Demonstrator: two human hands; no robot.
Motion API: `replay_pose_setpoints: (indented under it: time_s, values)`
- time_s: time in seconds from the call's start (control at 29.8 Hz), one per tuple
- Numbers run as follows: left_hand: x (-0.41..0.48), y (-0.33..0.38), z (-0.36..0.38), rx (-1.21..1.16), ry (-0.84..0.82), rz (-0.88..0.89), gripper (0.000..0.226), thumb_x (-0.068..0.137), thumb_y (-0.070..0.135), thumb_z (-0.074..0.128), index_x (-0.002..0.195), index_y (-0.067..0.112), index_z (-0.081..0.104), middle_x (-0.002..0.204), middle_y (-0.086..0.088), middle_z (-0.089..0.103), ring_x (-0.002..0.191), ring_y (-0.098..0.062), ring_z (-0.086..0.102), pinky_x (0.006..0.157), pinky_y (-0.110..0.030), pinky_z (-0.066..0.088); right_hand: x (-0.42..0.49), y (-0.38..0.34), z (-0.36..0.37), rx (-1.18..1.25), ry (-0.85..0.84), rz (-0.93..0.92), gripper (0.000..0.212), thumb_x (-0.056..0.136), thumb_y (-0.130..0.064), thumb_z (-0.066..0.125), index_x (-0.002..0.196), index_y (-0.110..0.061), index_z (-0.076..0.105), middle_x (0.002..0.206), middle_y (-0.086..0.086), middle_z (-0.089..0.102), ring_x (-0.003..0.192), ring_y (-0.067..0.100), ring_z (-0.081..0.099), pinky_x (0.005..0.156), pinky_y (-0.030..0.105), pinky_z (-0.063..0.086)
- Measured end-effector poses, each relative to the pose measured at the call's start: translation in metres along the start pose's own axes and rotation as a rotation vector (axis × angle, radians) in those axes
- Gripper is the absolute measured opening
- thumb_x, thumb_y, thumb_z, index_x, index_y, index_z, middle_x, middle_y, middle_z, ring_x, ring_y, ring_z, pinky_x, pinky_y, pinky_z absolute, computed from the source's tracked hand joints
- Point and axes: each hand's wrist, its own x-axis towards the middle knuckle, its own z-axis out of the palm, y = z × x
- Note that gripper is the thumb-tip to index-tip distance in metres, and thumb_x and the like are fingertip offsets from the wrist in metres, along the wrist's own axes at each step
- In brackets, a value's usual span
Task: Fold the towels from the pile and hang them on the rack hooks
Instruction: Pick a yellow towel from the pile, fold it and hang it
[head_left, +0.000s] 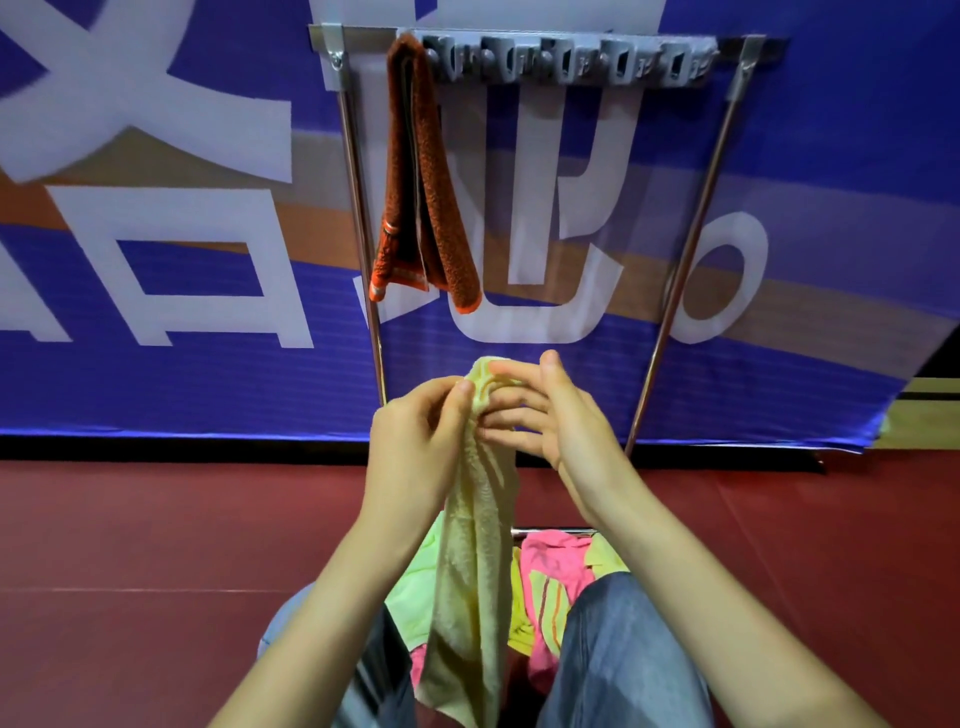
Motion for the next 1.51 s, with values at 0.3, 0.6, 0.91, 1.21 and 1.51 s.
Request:
replay_pose_setpoints:
  time_s: [0.3,0.6,0.91,1.21,1.51]
  values:
    - [0.0,-0.01,-0.011,-0.045,-0.121,0.021,0.012,0.086,0.016,0.056,0.094,0.016,0.065,0.079,0.014,0.067,0.073,0.005,0.063,0.069,-0.015,0.051,0.003,0.008,-0.012,-0.188,0.039,-0.095,0.017,0.094,-0.025,0.041,0.099,-0.026,0.057,0.081,-0.001,0.057,0.075,0.01,0.057,0.066,0.016,0.053]
    - [0.011,-0.008,-0.02,-0.093,-0.203,0.055,0.023,0.08,0.043,0.048,0.086,0.025,0.061,0.081,0.001,0.066,0.074,-0.006,0.058,0.072,-0.036,0.05,0.013,0.009,-0.039,-0.35,0.087,-0.132,0.02,0.077,-0.014,0.066,0.082,0.005,0.063,0.076,0.008,0.06,0.072,0.012,0.054,0.066,0.023,0.044]
    - [0.011,-0.01,-0.02,-0.223,-0.142,-0.085,0.015,0.082,0.035,0.05,0.081,0.026,0.062,0.075,-0.007,0.059,0.073,-0.017,0.052,0.07,-0.039,0.045,0.013,0.018,-0.027,-0.057,0.129,-0.072,0.026,0.063,-0.034,0.064,0.075,-0.011,0.067,0.056,-0.007,0.066,0.052,-0.001,0.056,0.049,0.011,0.045]
    - [0.039,0.02,-0.032,0.107,-0.476,-0.03,0.028,0.079,0.049,0.051,0.087,0.026,0.066,0.09,-0.001,0.069,0.079,-0.006,0.06,0.07,-0.015,0.045,0.009,0.015,-0.012,-0.255,0.035,-0.116,0.013,0.077,-0.016,0.068,0.066,-0.009,0.065,0.055,-0.005,0.057,0.053,0.002,0.049,0.049,0.012,0.038]
    - [0.045,0.018,-0.032,0.197,-0.637,-0.036,0.026,0.084,0.031,0.058,0.085,0.007,0.068,0.08,-0.003,0.067,0.078,-0.011,0.06,0.074,-0.022,0.047,0.01,0.021,-0.01,-0.372,-0.004,-0.122,0.041,0.078,-0.012,0.068,0.044,-0.019,0.047,0.035,-0.011,0.034,0.039,0.001,0.03,0.042,0.011,0.023]
